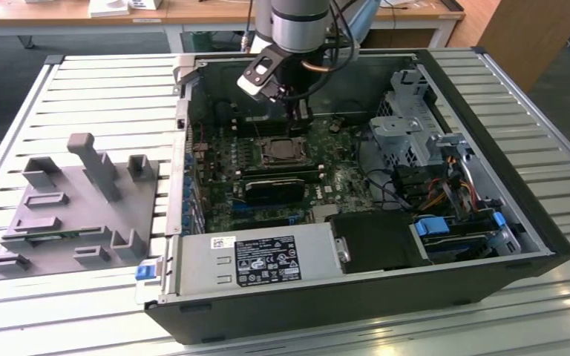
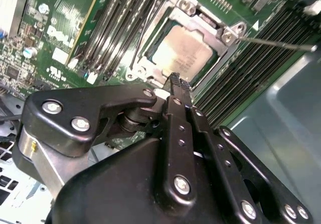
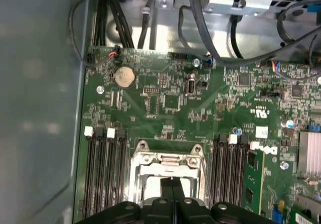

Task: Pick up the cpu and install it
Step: 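Close the cpu cover, then install the first cpu locking lever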

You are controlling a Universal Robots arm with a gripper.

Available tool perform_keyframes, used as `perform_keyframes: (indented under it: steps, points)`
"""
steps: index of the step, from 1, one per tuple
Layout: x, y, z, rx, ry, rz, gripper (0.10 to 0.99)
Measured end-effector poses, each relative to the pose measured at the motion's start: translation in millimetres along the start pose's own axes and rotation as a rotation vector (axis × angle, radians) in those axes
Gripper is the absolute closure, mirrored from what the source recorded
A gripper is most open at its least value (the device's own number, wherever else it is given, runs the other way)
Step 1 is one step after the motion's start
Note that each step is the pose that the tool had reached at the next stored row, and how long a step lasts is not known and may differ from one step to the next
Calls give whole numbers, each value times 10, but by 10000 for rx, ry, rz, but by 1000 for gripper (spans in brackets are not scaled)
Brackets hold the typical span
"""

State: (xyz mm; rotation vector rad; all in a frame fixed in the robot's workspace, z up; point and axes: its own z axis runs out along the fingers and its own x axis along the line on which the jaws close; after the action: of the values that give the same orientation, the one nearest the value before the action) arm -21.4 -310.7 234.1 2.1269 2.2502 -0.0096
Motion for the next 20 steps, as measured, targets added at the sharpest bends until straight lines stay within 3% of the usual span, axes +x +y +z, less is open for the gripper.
perform_keyframes:
  steps: [7, 11, 20]
  points:
    - [8, -128, -1, 0, 0, 0, 980]
    - [7, -138, -18, -1, 2, 0, 980]
    - [-4, -130, -335, -1, 6, 0, 980]
